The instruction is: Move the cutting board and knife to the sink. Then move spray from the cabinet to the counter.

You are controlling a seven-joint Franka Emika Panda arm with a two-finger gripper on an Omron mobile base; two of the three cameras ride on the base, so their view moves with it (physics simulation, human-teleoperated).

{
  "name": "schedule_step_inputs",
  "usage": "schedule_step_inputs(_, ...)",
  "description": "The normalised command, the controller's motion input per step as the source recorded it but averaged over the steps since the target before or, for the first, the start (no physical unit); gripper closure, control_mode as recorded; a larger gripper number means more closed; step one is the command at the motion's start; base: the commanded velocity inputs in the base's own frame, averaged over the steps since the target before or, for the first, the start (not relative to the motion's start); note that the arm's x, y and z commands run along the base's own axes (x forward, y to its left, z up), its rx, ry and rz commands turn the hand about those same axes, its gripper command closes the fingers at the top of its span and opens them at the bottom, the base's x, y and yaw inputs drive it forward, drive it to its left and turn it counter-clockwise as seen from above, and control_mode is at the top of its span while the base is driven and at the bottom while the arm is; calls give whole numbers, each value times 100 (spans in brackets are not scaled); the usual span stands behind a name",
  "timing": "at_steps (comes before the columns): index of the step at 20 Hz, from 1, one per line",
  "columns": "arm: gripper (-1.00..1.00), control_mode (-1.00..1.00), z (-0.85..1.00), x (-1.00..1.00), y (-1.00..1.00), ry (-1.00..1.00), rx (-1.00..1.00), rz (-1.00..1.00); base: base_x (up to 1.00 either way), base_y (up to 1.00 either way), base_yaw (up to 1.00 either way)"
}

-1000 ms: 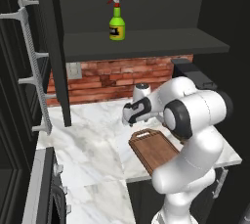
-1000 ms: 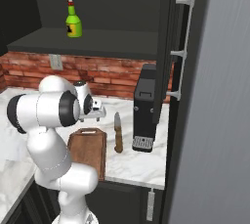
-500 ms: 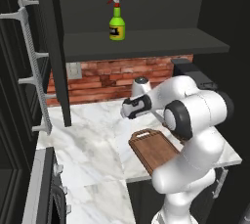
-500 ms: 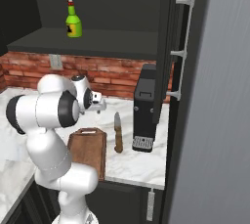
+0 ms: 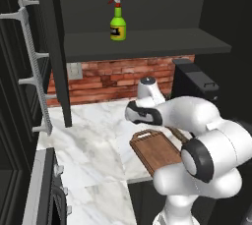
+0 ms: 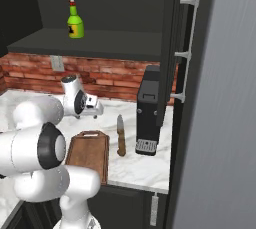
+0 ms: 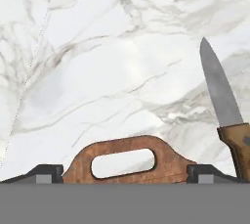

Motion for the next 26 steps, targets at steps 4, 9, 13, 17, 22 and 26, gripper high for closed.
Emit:
schedule_step_inputs(4,-100,-100,28,-89,-5,0,0,0,0,0,0)
schedule_step_inputs(9,-100,-100,38,-89,-8,0,0,-1,0,0,0)
schedule_step_inputs(13,-100,-100,-2,-37,-13,8,2,0,0,0,0)
schedule_step_inputs(17,-100,-100,0,-1,0,0,0,0,0,0,0)
schedule_step_inputs(22,-100,-100,0,-6,0,0,0,0,0,0,0)
schedule_step_inputs(26,-100,100,0,-22,0,0,0,-1,-12,0,-1)
